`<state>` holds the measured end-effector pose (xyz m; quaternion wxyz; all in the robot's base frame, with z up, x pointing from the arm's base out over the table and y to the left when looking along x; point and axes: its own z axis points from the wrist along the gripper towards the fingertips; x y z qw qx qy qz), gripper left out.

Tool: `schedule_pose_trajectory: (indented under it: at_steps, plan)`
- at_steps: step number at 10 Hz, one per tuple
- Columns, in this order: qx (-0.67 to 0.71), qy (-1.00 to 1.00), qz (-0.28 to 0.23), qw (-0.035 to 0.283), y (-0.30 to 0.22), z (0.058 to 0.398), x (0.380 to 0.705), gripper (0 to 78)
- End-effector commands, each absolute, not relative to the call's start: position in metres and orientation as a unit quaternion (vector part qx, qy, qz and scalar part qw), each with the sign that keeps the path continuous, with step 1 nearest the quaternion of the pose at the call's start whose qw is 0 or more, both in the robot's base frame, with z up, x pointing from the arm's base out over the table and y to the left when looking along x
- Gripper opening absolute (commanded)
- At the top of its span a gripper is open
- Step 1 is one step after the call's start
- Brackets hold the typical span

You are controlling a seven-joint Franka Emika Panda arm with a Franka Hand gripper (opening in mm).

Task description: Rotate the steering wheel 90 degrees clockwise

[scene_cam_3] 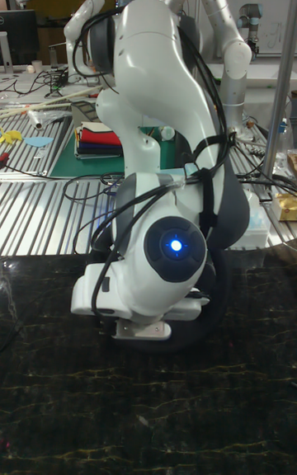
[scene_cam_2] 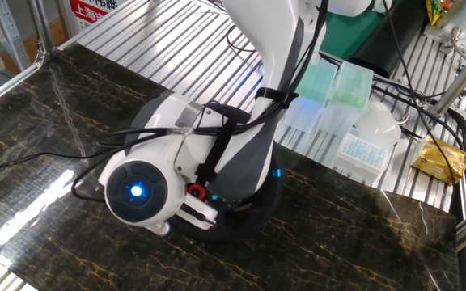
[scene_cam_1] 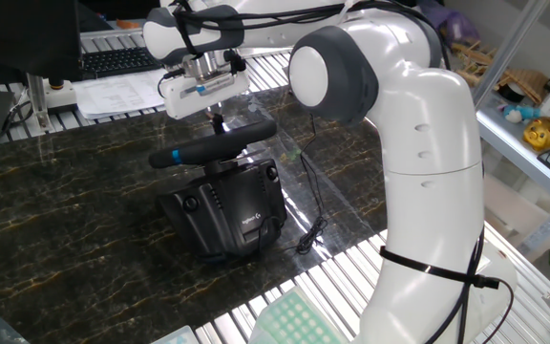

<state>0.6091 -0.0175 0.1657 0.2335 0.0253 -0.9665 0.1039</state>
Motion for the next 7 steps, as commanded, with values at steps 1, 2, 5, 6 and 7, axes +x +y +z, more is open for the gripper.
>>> schedule_pose_trajectory:
  at_steps: [1,2,5,6,7]
  plan:
    - [0.027,-0.964,0.118,0.236,-0.036,0.183,0.608,0.0]
    - [0.027,-0.964,0.118,0.236,-0.036,0.183,0.608,0.0]
    - [0.032,-0.963,0.109,0.244,-0.045,0.192,0.604,0.0]
    - [0.019,-0.967,0.086,0.238,-0.041,0.191,0.604,0.0]
    - [0.013,-0.968,0.078,0.237,-0.031,0.194,0.604,0.0]
